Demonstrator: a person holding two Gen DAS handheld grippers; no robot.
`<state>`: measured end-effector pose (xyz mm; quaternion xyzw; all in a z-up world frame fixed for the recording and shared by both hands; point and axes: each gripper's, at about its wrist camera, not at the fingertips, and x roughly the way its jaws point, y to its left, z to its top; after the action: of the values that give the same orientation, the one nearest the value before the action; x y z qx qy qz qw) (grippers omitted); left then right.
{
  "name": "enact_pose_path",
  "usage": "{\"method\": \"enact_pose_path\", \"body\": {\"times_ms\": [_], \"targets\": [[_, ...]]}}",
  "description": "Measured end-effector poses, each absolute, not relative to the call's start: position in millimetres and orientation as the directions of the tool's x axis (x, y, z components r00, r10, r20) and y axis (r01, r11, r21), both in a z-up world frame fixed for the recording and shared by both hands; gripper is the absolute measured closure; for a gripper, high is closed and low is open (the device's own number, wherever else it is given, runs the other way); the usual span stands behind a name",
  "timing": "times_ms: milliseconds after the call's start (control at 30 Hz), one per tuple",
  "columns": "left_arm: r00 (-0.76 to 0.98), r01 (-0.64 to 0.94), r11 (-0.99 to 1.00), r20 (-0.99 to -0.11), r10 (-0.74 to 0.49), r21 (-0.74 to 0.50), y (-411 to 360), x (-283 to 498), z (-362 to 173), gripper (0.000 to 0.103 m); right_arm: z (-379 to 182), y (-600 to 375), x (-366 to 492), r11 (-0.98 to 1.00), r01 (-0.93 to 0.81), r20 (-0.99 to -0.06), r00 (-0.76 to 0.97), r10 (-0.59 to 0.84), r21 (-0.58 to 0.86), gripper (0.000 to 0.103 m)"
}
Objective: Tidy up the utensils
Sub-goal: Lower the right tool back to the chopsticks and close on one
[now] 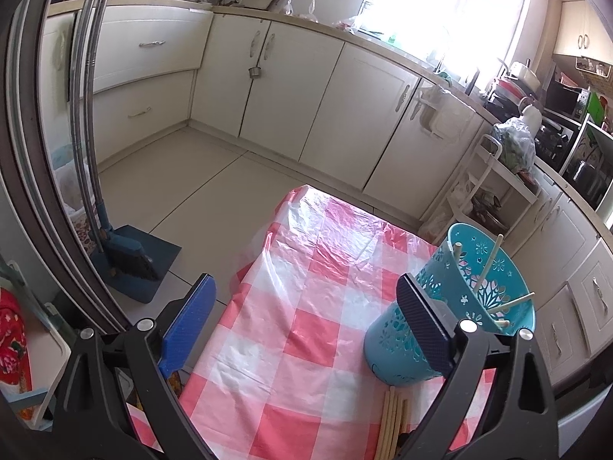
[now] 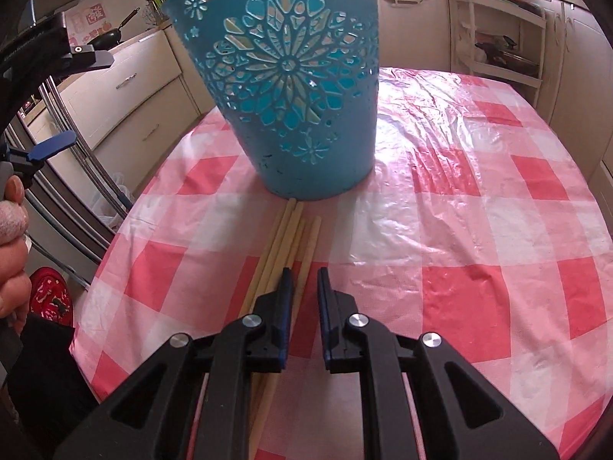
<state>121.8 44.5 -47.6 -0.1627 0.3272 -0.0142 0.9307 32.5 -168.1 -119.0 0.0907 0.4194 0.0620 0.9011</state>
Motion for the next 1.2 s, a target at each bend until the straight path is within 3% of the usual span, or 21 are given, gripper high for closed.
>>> {"method": "enact_pose_path", "body": {"times_ms": [133,267,367,533,1200], "targets": [[0.776,-0.071,0.957,-0.619,-0.124,-0.281,43,123,-52,0.012,-116,-170,36,0.983,-0.072,-0.769,0.614,0.179,0.172,0.097],[0.687,0.015,0.983,-0.713,-0.142,-0.182,28,129,-71,0.012,-114,-182,38,0.99,-0.115,-0.801,0.582,0.139,0.088,0.097],[0.587,0.141,0.988,-0.798,-0.138,-0.068,-3,124,-96,0.012,-116,-205,34,0.989,-0.078,-0.798,0.585,0.149,0.127,0.098],[0.549,0.258,0.966,-0.825,-0.132,0.017,-44,104,-115,0.012,-119,-218,31,0.977,-0.04,-0.777,0.6,0.19,0.208,0.097],[0.486,0.29,0.956,-0.868,-0.098,0.054,-73,106,-150,0.012,-119,-226,33,0.963,-0.048,-0.757,0.608,0.239,0.266,0.096]]}}
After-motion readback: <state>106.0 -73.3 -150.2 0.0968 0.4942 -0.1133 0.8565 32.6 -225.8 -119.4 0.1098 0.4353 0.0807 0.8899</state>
